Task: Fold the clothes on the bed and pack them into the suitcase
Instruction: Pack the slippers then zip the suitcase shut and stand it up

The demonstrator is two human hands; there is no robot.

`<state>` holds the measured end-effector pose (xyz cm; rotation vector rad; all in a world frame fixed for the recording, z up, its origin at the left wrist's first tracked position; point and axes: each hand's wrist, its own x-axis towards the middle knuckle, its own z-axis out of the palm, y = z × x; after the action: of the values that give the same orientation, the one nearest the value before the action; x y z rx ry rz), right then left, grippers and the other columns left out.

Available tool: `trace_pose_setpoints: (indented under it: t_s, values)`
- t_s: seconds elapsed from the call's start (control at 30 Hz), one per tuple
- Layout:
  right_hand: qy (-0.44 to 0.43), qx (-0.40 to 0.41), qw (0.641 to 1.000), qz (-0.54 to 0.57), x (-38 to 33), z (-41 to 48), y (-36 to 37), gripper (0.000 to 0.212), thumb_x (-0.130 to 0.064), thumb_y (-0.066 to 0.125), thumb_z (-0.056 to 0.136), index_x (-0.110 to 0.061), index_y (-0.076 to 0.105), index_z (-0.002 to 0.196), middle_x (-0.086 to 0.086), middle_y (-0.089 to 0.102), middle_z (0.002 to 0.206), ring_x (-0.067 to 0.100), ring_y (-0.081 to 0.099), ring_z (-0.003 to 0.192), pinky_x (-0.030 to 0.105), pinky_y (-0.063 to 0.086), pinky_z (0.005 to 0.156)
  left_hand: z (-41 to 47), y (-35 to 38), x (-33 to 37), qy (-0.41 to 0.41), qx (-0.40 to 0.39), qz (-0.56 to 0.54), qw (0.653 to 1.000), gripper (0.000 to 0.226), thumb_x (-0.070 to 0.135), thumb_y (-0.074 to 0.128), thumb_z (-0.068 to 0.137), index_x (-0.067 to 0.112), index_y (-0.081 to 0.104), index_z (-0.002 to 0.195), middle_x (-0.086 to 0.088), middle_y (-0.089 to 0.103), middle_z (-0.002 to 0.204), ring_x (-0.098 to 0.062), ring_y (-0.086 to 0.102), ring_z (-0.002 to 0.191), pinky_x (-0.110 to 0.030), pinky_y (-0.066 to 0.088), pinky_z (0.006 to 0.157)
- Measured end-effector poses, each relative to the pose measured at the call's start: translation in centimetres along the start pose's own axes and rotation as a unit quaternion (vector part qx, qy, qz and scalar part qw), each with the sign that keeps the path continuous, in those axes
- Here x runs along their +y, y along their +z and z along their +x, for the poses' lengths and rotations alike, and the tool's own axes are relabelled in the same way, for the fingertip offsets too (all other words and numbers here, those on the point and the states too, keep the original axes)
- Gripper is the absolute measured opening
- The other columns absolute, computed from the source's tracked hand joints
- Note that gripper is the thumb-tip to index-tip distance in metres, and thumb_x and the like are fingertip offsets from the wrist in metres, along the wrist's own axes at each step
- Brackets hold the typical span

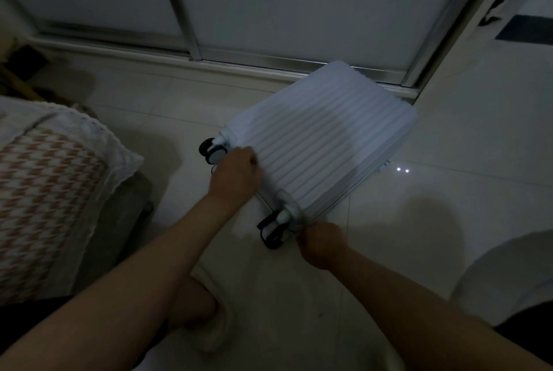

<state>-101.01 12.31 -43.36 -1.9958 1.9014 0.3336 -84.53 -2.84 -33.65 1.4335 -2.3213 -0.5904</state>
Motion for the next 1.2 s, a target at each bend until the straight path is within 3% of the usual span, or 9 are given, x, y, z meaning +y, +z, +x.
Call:
trace_pose_setpoints:
  t_s: [0.03,0.1,0.17,0.3,0.37,0.57,0.93,1.13,1.2]
  values:
    - [-0.005,0.008,1.000,0.001,0.2,0.0,0.1,0.041,-0.031,0.032,0.103,-0.013,0.066,0.114,0.010,0.066,0.116,0.031,0.061,0.104,0.033,0.046,0.084,0.1,0.6,1.4,0.065,0.008,-0.014,0.998,0.009,0.015,0.056,0.087,0.008,0.058,0.091,-0.007,0.055,0.090,-0.021,0.050,0.083,-0.034,0.043,0.070]
    - [-0.011,0.005,1.000,0.002,0.6,-0.1,-0.2,0.042,-0.032,0.032,0.103,-0.013,0.069,0.111,0.010,0.067,0.113,0.032,0.062,0.103,0.033,0.046,0.085,0.3,2.4,4.0,0.159,-0.045,0.004,0.986,0.040,0.029,0.059,0.085,0.015,0.055,0.122,-0.008,0.052,0.126,-0.025,0.045,0.115,-0.040,0.040,0.096]
    - [-0.022,0.006,1.000,-0.011,1.3,-0.2,-0.4,0.042,-0.033,0.033,0.103,-0.012,0.069,0.108,0.010,0.067,0.112,0.032,0.062,0.102,0.034,0.046,0.085,0.4,4.4,5.8,0.203,-0.128,0.087,0.967,0.076,0.051,0.061,0.083,0.021,0.032,0.147,-0.007,0.026,0.155,-0.028,0.020,0.142,-0.046,0.018,0.116]
    - [-0.085,0.049,0.995,-0.011,3.6,-1.2,-1.7,0.031,-0.029,0.050,0.096,-0.015,0.075,0.082,0.004,0.072,0.082,0.025,0.068,0.076,0.026,0.050,0.068,0.2,7.9,6.2,0.210,-0.192,0.203,0.937,0.123,0.080,0.059,0.066,0.019,-0.001,0.154,-0.007,-0.007,0.162,-0.031,-0.008,0.147,-0.054,-0.001,0.118]
    - [-0.090,0.056,0.994,-0.028,4.8,-1.7,-1.7,0.029,-0.028,0.060,0.087,-0.016,0.072,0.063,0.002,0.068,0.064,0.023,0.066,0.058,0.023,0.047,0.055,0.1,8.7,6.5,0.205,-0.187,0.206,0.938,0.125,0.080,0.059,0.066,0.017,-0.002,0.154,-0.008,-0.008,0.161,-0.033,-0.010,0.147,-0.056,-0.001,0.118]
    - [0.023,0.022,0.998,-0.052,9.6,-1.8,-2.9,0.043,-0.035,0.034,0.102,-0.015,0.072,0.098,0.009,0.070,0.099,0.032,0.065,0.094,0.032,0.046,0.078,0.2,7.8,6.3,0.187,-0.187,0.206,0.942,0.129,0.071,0.069,0.060,0.014,0.001,0.154,-0.007,-0.008,0.161,-0.032,-0.012,0.147,-0.057,0.000,0.117]
    - [0.174,0.085,0.981,-0.016,14.5,2.7,-6.2,0.026,-0.029,0.045,0.092,-0.018,0.069,0.091,0.005,0.069,0.097,0.028,0.065,0.089,0.032,0.047,0.074,3.5,2.7,-0.5,0.190,-0.192,0.251,0.930,0.116,0.062,0.065,0.070,0.027,-0.007,0.154,0.001,-0.010,0.161,-0.026,-0.010,0.148,-0.051,0.004,0.119]
    - [0.238,0.053,0.970,-0.002,18.4,4.4,-7.4,0.029,-0.035,0.044,0.093,-0.018,0.067,0.100,0.005,0.068,0.107,0.029,0.064,0.100,0.034,0.046,0.085,7.4,5.5,4.9,0.181,-0.158,0.264,0.934,0.116,0.062,0.064,0.076,0.019,-0.010,0.153,-0.007,-0.013,0.161,-0.029,-0.011,0.148,-0.047,-0.002,0.120]
    - [0.245,0.071,0.966,0.031,19.4,4.2,-7.6,0.038,-0.045,0.039,0.093,-0.020,0.068,0.091,0.004,0.068,0.096,0.027,0.064,0.093,0.036,0.044,0.087,8.9,7.5,7.6,0.175,-0.148,0.250,0.941,0.118,0.064,0.065,0.075,0.017,-0.011,0.153,-0.008,-0.013,0.161,-0.031,-0.009,0.148,-0.048,0.000,0.120]
